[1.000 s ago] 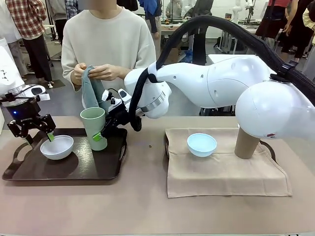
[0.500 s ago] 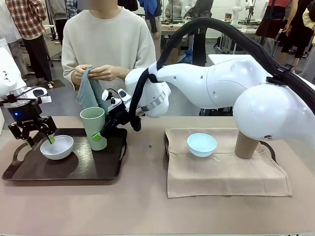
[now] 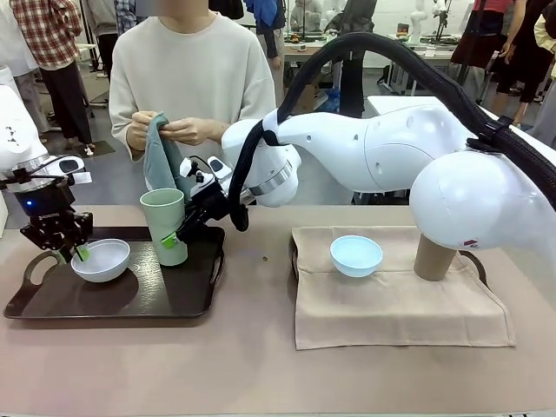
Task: Set up a tray with a mat and arrange the tableware.
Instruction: Pick up the Picnic Bowl and Reusable plastic cup from the Handle tray in front of the human's position and hold them in the air.
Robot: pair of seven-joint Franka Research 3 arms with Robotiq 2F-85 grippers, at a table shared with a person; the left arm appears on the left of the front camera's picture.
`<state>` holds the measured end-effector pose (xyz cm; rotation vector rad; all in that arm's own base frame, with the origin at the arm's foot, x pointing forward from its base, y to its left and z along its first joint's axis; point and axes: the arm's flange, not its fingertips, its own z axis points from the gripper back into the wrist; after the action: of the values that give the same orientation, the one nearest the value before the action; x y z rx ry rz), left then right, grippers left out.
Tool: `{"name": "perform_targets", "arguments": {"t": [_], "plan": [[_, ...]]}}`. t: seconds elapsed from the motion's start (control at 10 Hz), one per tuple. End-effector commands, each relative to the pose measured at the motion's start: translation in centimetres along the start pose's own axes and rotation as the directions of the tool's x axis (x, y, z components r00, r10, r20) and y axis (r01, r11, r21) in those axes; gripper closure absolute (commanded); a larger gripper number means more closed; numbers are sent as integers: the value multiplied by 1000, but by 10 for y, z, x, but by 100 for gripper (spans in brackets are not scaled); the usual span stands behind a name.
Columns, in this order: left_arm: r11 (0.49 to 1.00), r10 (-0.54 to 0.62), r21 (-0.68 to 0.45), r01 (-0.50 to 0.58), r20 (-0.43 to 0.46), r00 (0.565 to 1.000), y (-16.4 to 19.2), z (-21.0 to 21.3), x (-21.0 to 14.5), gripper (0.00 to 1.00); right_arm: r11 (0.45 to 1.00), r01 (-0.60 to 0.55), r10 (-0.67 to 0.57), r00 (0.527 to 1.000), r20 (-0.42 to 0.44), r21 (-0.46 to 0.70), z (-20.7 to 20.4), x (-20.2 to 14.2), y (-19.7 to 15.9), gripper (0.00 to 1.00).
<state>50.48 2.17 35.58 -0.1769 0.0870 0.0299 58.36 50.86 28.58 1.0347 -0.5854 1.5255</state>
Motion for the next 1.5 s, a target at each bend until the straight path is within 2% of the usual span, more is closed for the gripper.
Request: {"name": "perform_targets", "arguments": {"t": [0.0, 0.1, 0.2, 0.3, 0.5, 0.6, 0.7, 0.8, 0.9, 1.0, 1.3, 1.4], "plan": [[1000, 15, 7, -14, -18, 1000, -2, 3, 5, 100, 1000, -7, 7, 1000, -13, 12, -3, 2, -11, 76], [1000, 14, 4, -14, -22, 1000, -2, 2, 4, 100, 1000, -8, 8, 1000, -11, 11, -3, 2, -11, 100], [1000, 14, 2, -14, -27, 1000, -2, 1, 5, 100, 1000, -9, 9, 1000, -10, 11, -3, 2, -12, 76], [1000, 15, -1, -15, -31, 999, -2, 0, 6, 100, 1000, -10, 10, 1000, -8, 11, -3, 1, -12, 100], [1000, 12, -4, -12, -30, 999, -2, 2, 5, 100, 1000, -12, 12, 1000, -7, 8, -4, 0, -11, 100], [1000, 14, 0, -14, -28, 999, -2, 3, 5, 100, 1000, -12, 12, 1000, -3, 9, -3, 0, -12, 76], [1000, 18, 2, -18, -29, 999, -2, 3, 4, 100, 1000, -11, 11, 1000, -9, 5, -3, -1, -11, 76], [999, 32, 6, -32, -52, 998, -6, 12, -1, 100, 1000, 11, -11, 1000, -22, 6, 4, 5, -6, 100], [1000, 23, -6, -24, -61, 998, -4, 34, -16, 100, 1000, 2, -2, 1000, -20, 24, 20, 18, 10, 100], [999, -29, -16, 28, -58, 998, -9, 64, -37, 100, 999, -22, 23, 1000, -19, 33, 38, 38, 30, 100], [996, -89, 2, 89, 46, 995, -26, 155, -99, 100, 993, -111, 108, 992, -63, -34, 87, 106, 102, 100], [995, -104, 18, 103, 64, 992, -29, 178, -104, 100, 990, -126, 122, 991, -62, -60, 99, 127, 121, 100]]}}
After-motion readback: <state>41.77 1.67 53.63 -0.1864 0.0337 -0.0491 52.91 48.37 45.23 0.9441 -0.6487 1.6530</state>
